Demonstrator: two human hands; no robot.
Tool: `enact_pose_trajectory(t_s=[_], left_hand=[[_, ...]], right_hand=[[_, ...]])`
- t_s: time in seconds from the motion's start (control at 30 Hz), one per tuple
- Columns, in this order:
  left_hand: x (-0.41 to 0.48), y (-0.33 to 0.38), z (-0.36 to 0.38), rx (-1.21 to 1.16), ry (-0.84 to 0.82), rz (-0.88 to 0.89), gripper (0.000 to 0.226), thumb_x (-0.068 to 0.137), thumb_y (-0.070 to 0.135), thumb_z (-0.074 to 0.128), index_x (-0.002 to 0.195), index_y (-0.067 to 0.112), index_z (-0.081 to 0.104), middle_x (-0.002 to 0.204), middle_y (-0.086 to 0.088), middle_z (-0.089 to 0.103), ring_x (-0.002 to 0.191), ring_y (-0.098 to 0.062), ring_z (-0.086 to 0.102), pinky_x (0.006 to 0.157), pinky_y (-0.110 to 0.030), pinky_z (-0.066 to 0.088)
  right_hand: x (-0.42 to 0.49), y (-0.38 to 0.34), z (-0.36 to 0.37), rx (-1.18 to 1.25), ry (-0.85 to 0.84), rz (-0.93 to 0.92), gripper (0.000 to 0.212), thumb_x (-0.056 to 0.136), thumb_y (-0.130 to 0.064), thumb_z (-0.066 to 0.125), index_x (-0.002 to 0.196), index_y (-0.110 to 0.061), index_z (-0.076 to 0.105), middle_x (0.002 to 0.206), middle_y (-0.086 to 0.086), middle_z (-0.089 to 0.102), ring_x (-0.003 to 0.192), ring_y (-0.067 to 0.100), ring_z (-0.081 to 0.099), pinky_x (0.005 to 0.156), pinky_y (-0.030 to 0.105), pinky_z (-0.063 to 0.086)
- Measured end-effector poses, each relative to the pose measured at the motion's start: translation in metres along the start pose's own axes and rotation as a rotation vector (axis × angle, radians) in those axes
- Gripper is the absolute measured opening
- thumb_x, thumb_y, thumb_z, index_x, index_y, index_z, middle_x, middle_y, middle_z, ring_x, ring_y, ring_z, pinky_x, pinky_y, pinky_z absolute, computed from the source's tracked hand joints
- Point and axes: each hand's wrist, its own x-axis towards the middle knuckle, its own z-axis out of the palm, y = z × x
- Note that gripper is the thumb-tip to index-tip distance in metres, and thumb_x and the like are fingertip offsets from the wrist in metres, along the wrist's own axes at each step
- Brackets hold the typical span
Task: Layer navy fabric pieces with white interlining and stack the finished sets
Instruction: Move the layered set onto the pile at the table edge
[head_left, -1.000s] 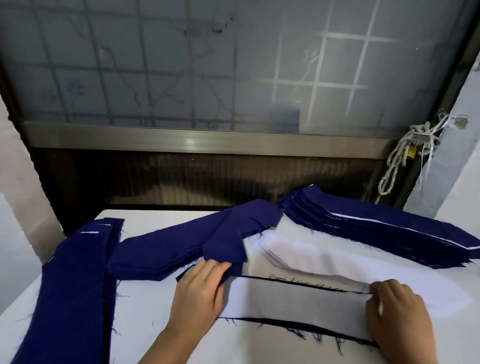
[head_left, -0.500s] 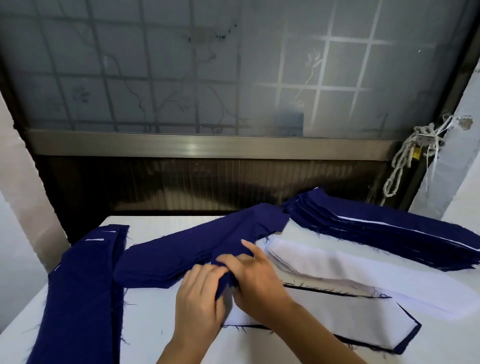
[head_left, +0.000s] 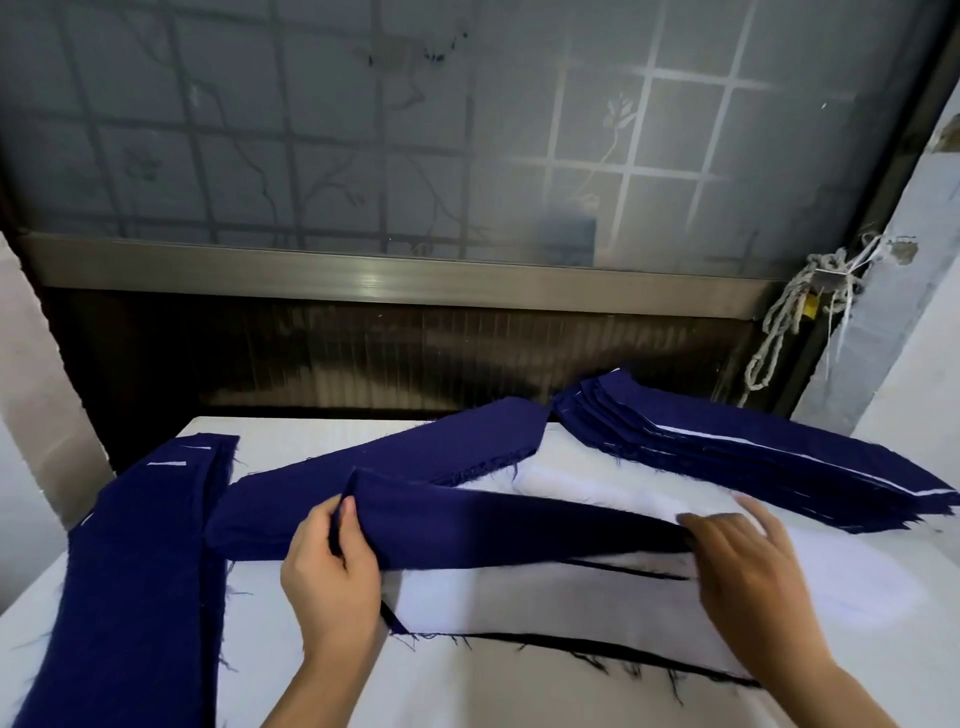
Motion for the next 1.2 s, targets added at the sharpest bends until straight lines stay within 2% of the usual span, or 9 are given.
enact_pose_trajectory(t_s=[0.1,0.27,0.33,0.43,0.53,0.63,0.73,1.0,1.2], left_hand=[[-0.002,0.005,-0.001,0.016,-0.020,-0.008,0.013,0.097,0.022,0.058,0.099,0.017,0.070,0.084,0.007,0.068,0.080,-0.013,0.065,0.073,-0.020,0.051],[-0.003,0.005,-0.003,0.040,-0.052,-0.056,0.004,0.090,0.019,0.071,0.088,0.022,0.071,0.073,0.010,0.068,0.071,-0.006,0.064,0.066,-0.008,0.048],[-0.001,0.002,-0.005,0.153,-0.074,-0.030,0.009,0.089,0.020,0.073,0.081,0.023,0.068,0.065,0.010,0.064,0.065,-0.007,0.062,0.059,-0.011,0.046],[0.003,-0.002,-0.007,0.375,-0.136,0.001,0.017,0.087,0.025,0.074,0.073,0.022,0.064,0.053,0.006,0.054,0.053,-0.012,0.055,0.052,-0.027,0.041],[0.002,-0.003,-0.007,0.535,-0.214,0.059,0.028,0.085,0.026,0.075,0.065,0.023,0.055,0.045,0.006,0.045,0.044,-0.012,0.047,0.045,-0.024,0.030],[0.001,-0.005,-0.007,0.647,-0.295,0.105,0.022,0.086,0.027,0.074,0.070,0.022,0.060,0.043,0.008,0.045,0.042,-0.010,0.045,0.042,-0.023,0.025],[0.002,-0.007,-0.008,0.755,-0.380,0.138,0.014,0.088,0.030,0.072,0.083,0.018,0.067,0.047,0.007,0.049,0.045,-0.017,0.050,0.044,-0.026,0.031],[0.003,-0.007,-0.006,0.860,-0.411,0.214,0.019,0.084,0.027,0.077,0.086,0.010,0.069,0.056,-0.002,0.061,0.048,-0.025,0.056,0.046,-0.026,0.032],[0.002,-0.004,-0.006,0.915,-0.413,0.163,0.020,0.092,0.039,0.063,0.096,0.019,0.065,0.064,0.004,0.062,0.058,-0.022,0.059,0.050,-0.029,0.034]], right_hand=[[-0.028,0.018,-0.003,-0.036,0.140,0.162,0.024,0.081,-0.002,0.050,0.093,0.000,0.071,0.074,0.006,0.064,0.073,0.033,0.064,0.106,0.045,0.033],[-0.052,0.016,-0.001,0.078,0.195,0.433,0.039,0.092,-0.020,0.042,0.102,0.007,0.067,0.079,0.019,0.066,0.087,0.049,0.061,0.096,0.053,0.038],[-0.051,0.015,-0.002,0.116,0.152,0.528,0.031,0.092,-0.017,0.051,0.107,0.007,0.065,0.086,0.022,0.067,0.095,0.051,0.058,0.092,0.054,0.040],[-0.050,0.013,-0.001,0.201,0.093,0.621,0.023,0.088,-0.002,0.063,0.111,0.001,0.061,0.085,0.017,0.066,0.088,0.044,0.057,0.081,0.052,0.045],[-0.050,0.014,-0.001,0.243,0.049,0.692,0.024,0.089,-0.008,0.060,0.113,-0.009,0.057,0.086,0.009,0.065,0.087,0.037,0.056,0.071,0.044,0.044],[-0.052,0.018,0.004,0.181,-0.066,0.701,0.014,0.090,-0.011,0.059,0.104,-0.012,0.059,0.087,0.008,0.067,0.084,0.035,0.060,0.064,0.037,0.043],[-0.054,0.019,0.007,0.098,-0.165,0.671,0.006,0.085,-0.010,0.064,0.089,-0.013,0.061,0.074,0.009,0.063,0.074,0.034,0.058,0.056,0.034,0.040],[-0.053,0.020,0.009,0.106,-0.171,0.707,0.005,0.087,-0.015,0.063,0.091,-0.016,0.061,0.081,0.007,0.067,0.076,0.034,0.060,0.056,0.033,0.038],[-0.053,0.017,-0.002,0.377,-0.116,0.740,0.022,0.087,-0.023,0.066,0.107,-0.025,0.057,0.081,0.001,0.067,0.078,0.034,0.058,0.068,0.040,0.044]])
